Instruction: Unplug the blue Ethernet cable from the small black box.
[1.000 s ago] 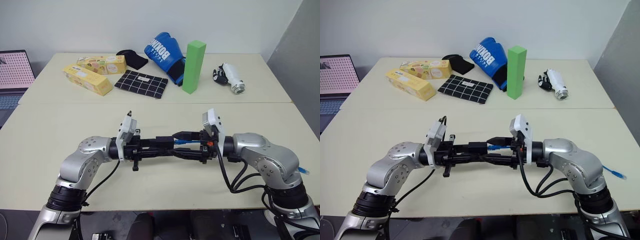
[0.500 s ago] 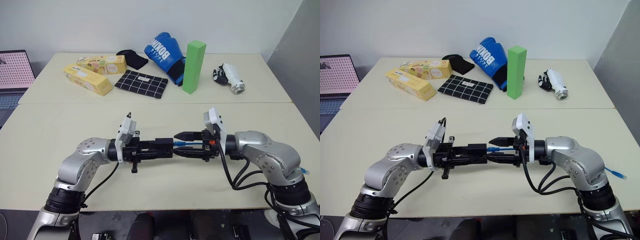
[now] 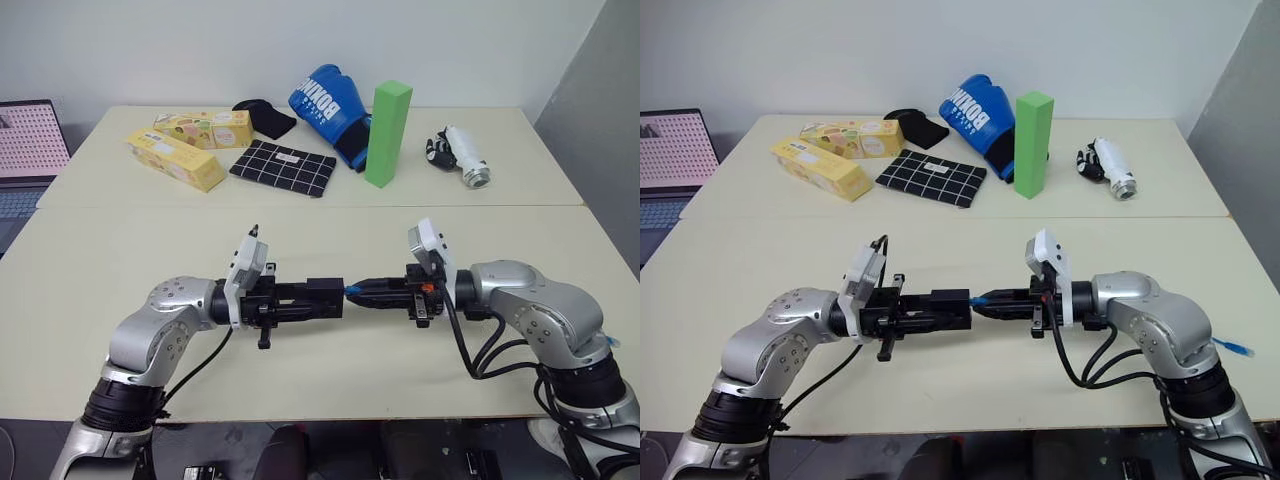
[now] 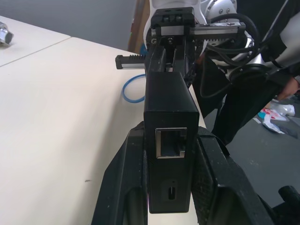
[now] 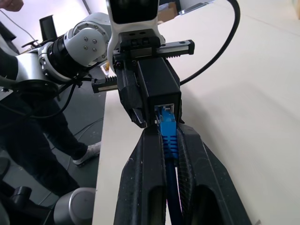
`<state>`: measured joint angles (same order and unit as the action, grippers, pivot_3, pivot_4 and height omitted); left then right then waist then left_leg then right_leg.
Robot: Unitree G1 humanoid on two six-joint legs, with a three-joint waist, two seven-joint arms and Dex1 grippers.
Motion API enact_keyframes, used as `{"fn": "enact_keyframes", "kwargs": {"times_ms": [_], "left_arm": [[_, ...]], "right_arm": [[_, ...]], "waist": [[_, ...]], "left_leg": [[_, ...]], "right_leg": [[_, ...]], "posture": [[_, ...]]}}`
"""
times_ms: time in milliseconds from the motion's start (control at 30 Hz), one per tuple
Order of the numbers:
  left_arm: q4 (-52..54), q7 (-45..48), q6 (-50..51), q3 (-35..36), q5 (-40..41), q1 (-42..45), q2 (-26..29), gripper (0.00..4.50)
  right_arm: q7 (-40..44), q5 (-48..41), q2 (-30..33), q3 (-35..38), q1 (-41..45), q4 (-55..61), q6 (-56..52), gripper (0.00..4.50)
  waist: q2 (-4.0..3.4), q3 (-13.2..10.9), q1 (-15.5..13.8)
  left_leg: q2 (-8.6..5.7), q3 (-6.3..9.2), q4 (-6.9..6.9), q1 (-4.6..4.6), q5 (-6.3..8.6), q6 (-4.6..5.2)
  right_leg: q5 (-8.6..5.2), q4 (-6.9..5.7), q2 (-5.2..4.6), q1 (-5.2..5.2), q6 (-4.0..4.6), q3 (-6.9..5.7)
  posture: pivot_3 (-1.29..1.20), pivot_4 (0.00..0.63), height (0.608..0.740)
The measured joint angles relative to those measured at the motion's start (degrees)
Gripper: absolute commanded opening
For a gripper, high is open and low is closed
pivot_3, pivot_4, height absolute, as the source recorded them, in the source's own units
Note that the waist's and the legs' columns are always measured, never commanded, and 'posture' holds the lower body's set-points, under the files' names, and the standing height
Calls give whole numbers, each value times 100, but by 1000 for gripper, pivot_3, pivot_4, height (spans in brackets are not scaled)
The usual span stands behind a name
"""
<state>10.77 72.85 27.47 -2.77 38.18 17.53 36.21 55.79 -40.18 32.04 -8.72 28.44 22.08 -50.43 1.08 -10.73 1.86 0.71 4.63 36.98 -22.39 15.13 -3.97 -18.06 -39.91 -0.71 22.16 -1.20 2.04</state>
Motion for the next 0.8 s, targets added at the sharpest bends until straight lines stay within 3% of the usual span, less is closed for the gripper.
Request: {"fn": "enact_keyframes", "kwargs": {"times_ms": [600, 800], "left_arm": [[202, 18, -55, -19, -28, -219, 73, 793], [141, -5, -44, 146, -44, -342, 242, 793]], "right_arm": [[327, -221, 167, -101, 159, -230, -274, 28], [282, -219, 291, 194, 151, -368, -264, 28]], "waist": [[0, 0, -1], [0, 0, -1]], "left_leg": [[0, -1, 0, 0, 0, 0], [1, 0, 0, -1, 0, 0]], "right_leg": [[0, 0, 0, 0, 0, 0], [0, 1, 0, 1, 0, -1]], "posture": [[0, 150, 740], [0, 150, 740]]}}
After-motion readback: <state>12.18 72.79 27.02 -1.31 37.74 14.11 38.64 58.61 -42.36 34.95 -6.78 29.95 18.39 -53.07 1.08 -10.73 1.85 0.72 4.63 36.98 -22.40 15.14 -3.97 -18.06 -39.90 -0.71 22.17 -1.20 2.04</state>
